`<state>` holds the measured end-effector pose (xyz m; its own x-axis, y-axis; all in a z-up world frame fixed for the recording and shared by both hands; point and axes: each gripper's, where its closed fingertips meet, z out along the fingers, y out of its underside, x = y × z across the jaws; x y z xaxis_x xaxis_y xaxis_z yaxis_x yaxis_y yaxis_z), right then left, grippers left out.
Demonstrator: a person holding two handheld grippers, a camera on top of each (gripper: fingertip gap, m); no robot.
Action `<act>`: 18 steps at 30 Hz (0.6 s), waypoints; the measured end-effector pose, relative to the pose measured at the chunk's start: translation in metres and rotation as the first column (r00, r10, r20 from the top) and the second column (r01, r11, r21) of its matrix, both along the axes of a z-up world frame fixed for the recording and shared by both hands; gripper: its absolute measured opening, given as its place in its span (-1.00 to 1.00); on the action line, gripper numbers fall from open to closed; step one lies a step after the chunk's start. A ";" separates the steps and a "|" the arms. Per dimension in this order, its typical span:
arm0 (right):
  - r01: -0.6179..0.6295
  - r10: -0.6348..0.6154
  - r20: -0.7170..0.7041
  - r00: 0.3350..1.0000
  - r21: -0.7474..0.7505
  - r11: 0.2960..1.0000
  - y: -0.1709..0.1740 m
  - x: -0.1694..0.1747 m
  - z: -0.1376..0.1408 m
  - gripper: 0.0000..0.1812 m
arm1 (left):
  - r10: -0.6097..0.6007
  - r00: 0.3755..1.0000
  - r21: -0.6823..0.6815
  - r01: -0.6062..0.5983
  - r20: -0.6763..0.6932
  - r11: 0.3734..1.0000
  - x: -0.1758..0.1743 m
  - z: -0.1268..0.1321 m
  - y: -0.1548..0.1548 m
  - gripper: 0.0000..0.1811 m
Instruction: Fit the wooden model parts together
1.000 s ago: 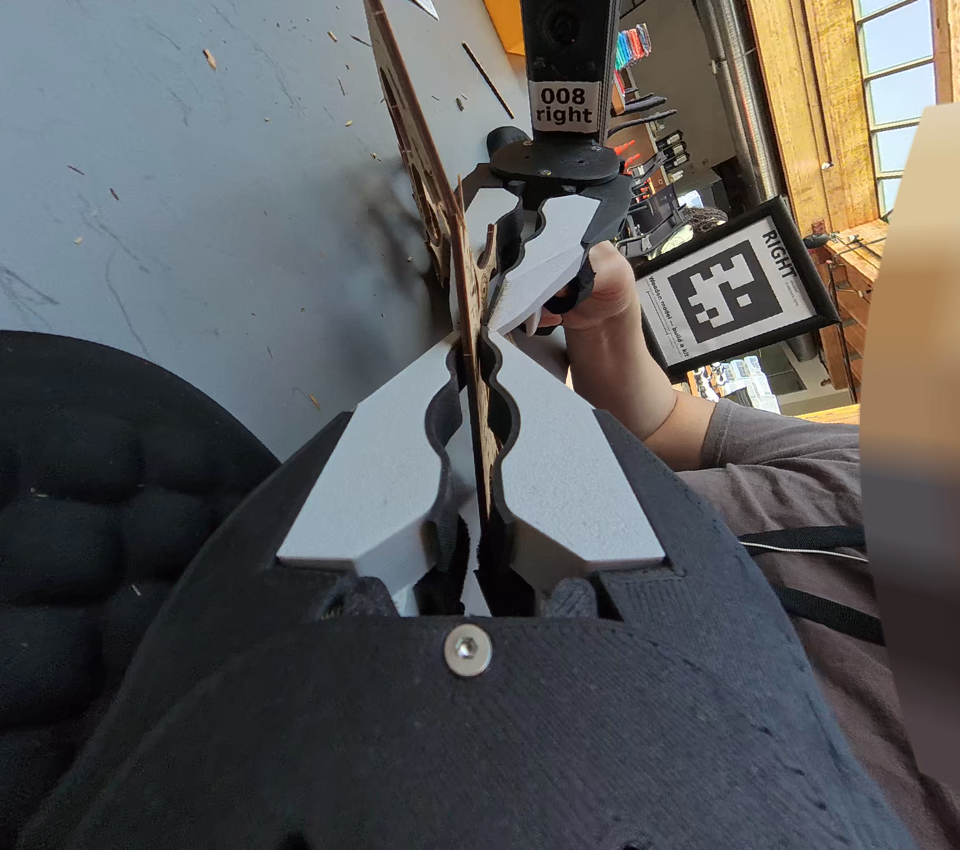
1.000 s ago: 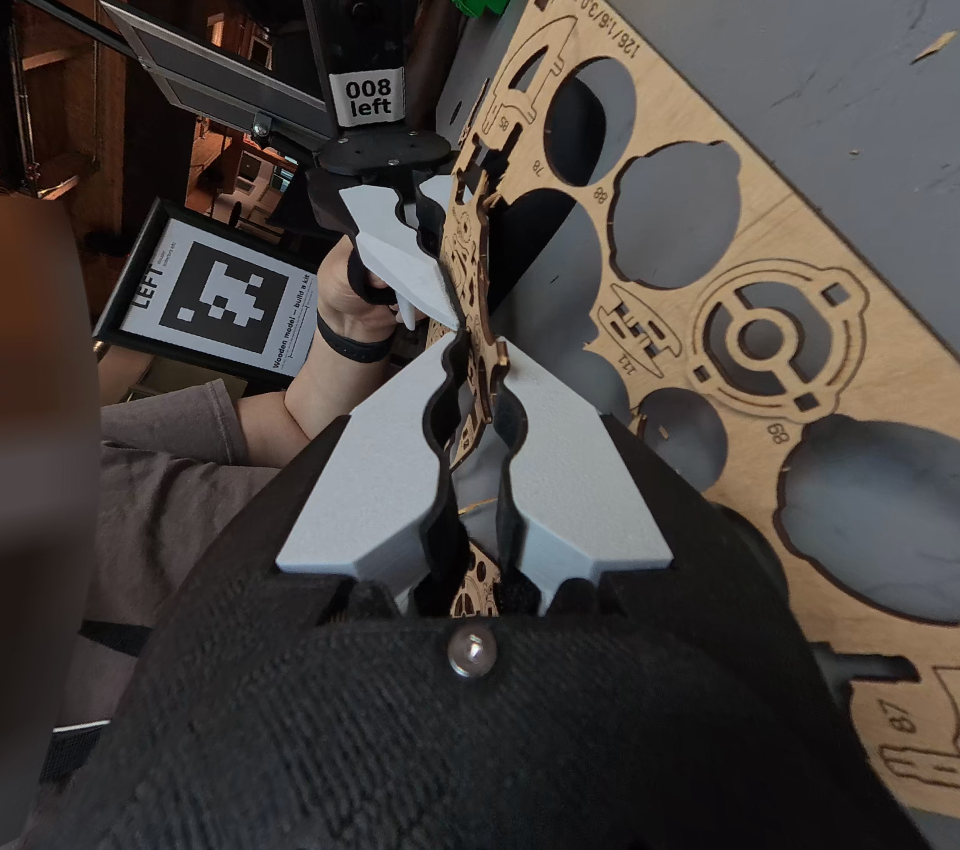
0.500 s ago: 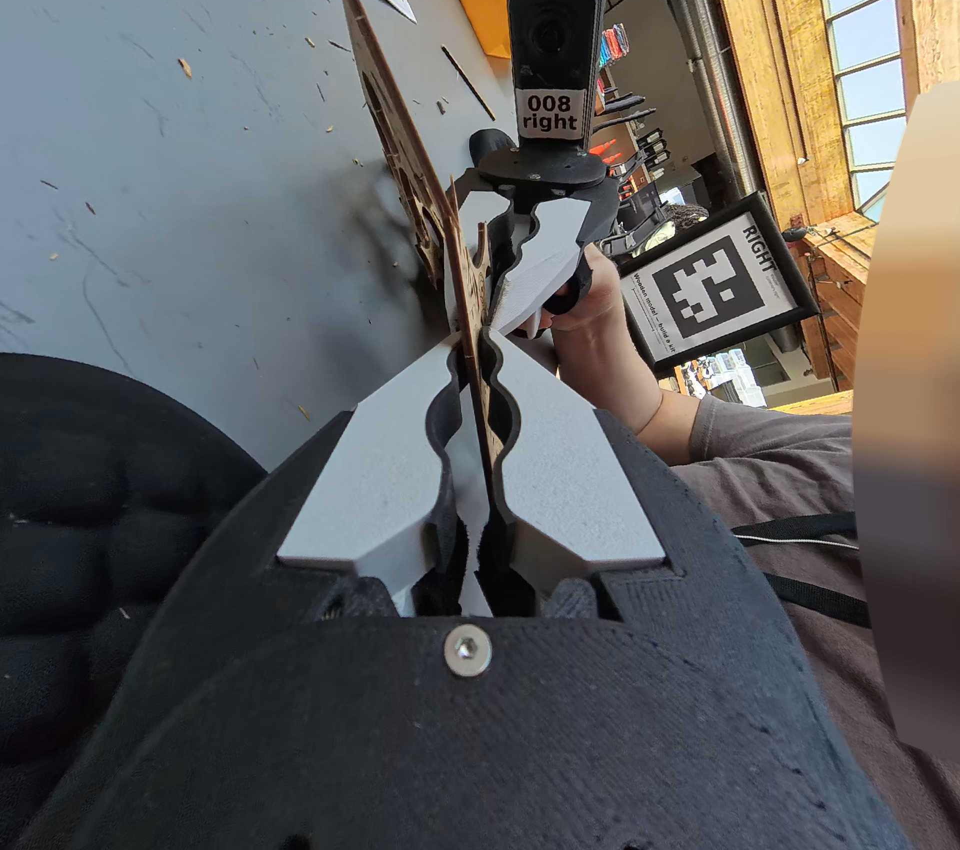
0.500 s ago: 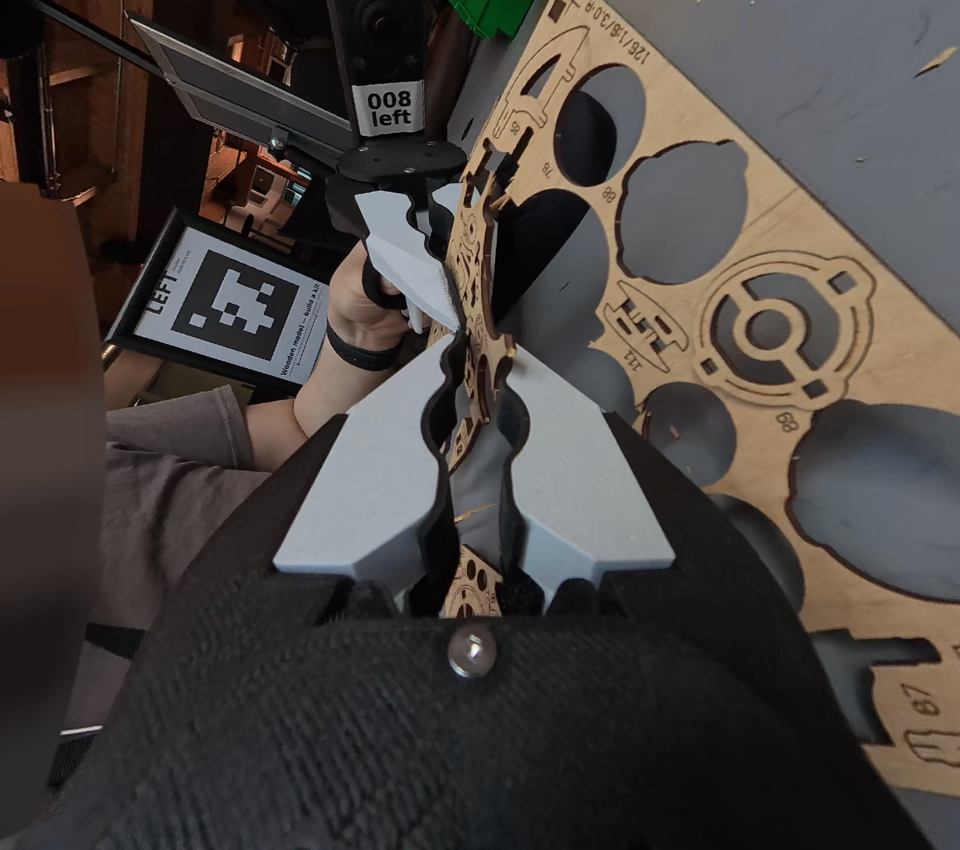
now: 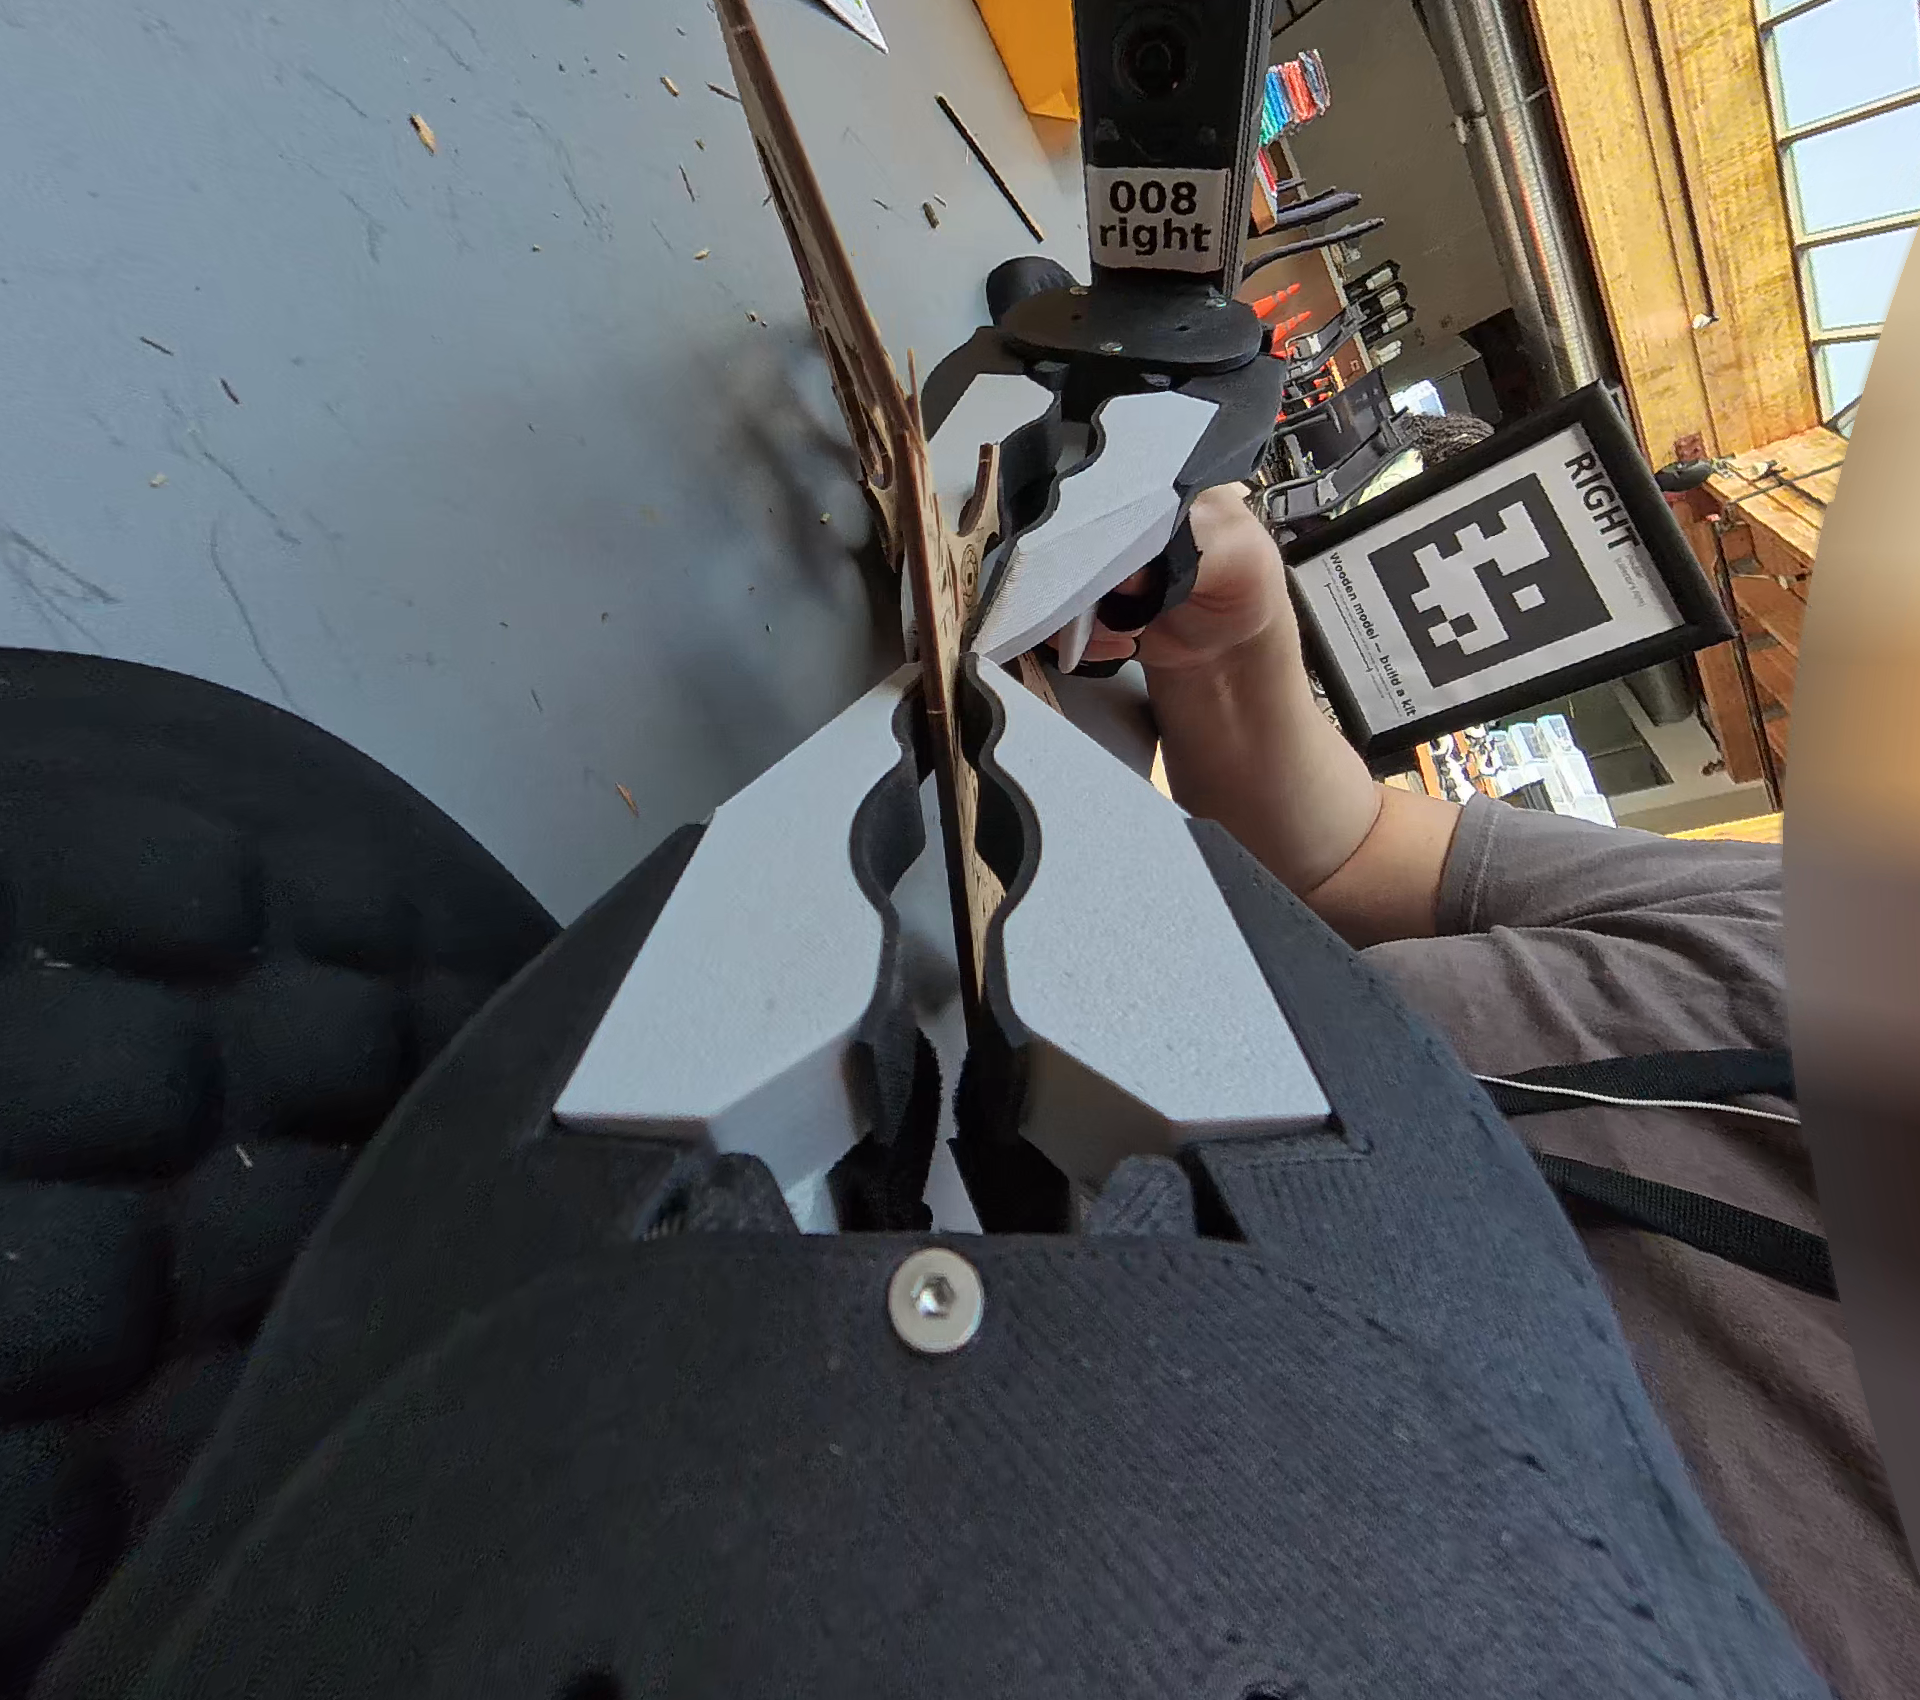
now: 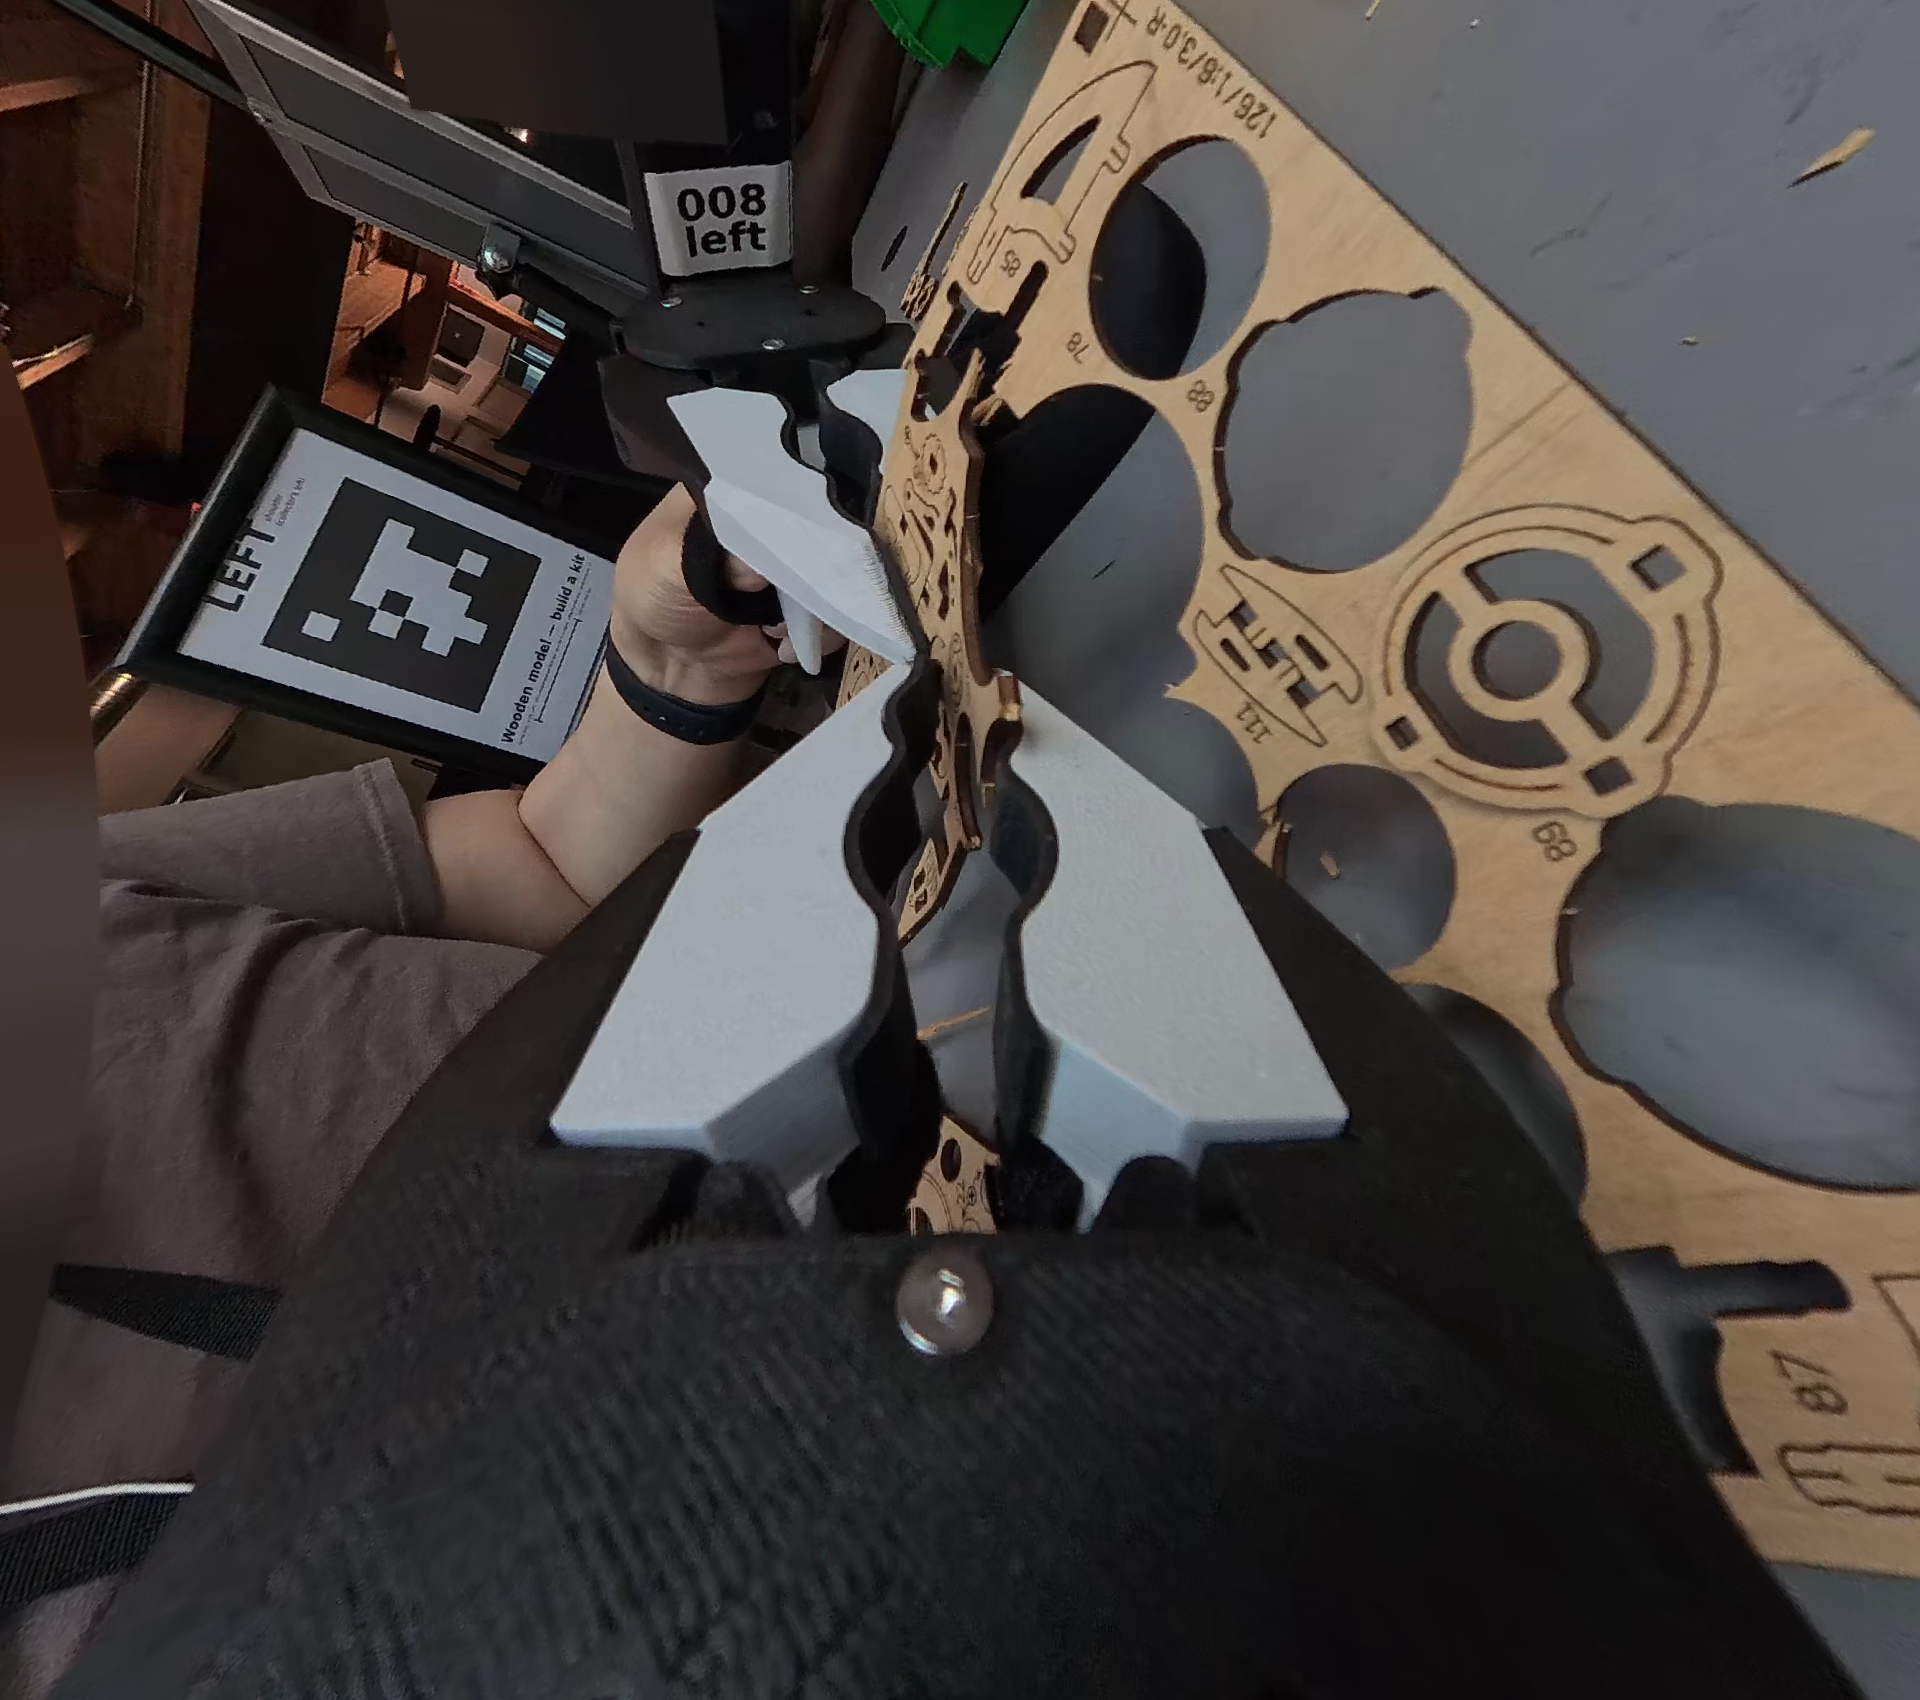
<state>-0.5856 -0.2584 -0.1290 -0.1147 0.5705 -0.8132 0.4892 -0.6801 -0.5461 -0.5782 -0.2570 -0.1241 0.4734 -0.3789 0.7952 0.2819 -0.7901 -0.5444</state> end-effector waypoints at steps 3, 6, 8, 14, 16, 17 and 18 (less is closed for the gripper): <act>0.006 -0.007 0.011 1.000 0.012 1.000 0.001 -0.001 -0.002 -0.94 | 0.006 1.000 -0.005 -0.006 -0.007 1.000 -0.001 -0.002 0.001 -0.99; 0.006 -0.006 0.023 1.000 0.014 1.000 0.001 -0.001 -0.004 -0.94 | 0.012 1.000 -0.003 -0.012 -0.015 1.000 -0.001 -0.003 0.001 -0.99; 0.004 -0.004 0.022 1.000 0.016 1.000 0.001 -0.001 -0.004 -0.94 | 0.012 1.000 -0.005 -0.012 -0.010 1.000 -0.001 -0.003 0.001 -0.99; 0.009 -0.010 0.037 0.999 0.032 0.999 0.001 -0.002 -0.007 -0.93 | 0.019 0.999 -0.005 -0.019 -0.029 1.000 -0.002 -0.006 0.001 -0.99; 0.011 -0.013 0.045 0.999 0.037 0.999 0.001 -0.002 -0.008 -0.93 | 0.020 0.999 -0.006 -0.021 -0.033 1.000 -0.002 -0.007 0.001 -0.99; 0.014 -0.017 0.041 0.999 0.052 0.999 0.001 -0.002 -0.008 -0.93 | 0.022 0.999 -0.010 -0.022 -0.035 1.000 -0.002 -0.007 0.001 -0.99; 0.013 -0.015 0.050 0.999 0.046 0.999 0.001 -0.002 -0.009 -0.93 | 0.022 0.999 -0.010 -0.023 -0.034 1.000 -0.002 -0.007 0.001 -0.99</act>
